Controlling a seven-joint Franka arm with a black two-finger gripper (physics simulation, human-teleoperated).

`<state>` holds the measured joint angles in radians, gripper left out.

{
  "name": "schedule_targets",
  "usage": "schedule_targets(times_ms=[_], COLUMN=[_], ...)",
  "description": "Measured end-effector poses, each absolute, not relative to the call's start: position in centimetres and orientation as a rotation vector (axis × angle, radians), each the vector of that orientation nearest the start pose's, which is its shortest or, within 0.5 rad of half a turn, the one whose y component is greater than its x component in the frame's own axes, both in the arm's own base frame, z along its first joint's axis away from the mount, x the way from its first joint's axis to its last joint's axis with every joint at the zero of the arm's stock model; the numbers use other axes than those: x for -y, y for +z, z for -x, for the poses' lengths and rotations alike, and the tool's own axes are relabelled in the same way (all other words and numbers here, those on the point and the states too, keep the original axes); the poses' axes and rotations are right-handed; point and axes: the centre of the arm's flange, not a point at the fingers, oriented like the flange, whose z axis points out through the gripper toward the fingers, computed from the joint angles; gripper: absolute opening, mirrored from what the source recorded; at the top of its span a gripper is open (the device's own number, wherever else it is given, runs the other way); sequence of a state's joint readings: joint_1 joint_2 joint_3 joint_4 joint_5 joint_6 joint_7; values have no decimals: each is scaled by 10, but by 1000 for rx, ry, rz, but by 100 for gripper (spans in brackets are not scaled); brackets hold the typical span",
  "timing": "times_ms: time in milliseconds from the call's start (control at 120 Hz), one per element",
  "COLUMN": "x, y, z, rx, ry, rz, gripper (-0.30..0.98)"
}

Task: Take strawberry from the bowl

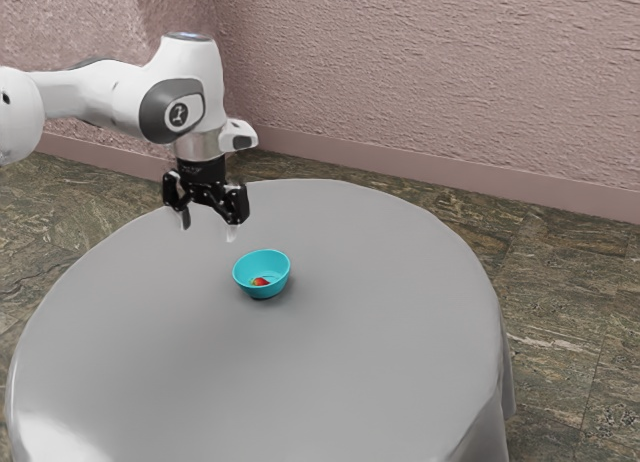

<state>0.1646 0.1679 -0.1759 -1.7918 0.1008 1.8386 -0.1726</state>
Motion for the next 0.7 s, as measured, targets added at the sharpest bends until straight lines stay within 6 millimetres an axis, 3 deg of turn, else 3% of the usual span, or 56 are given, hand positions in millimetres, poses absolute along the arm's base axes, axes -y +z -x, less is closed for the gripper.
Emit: schedule_targets(times_ms=[217, 408, 700], x=[7, 20, 7], y=[407, 385, 344], z=[-614, -622, -657], rx=[150, 107, 137], ry=[149, 142, 139], rz=[3081, 3095, 3124], gripper=[50, 35, 29])
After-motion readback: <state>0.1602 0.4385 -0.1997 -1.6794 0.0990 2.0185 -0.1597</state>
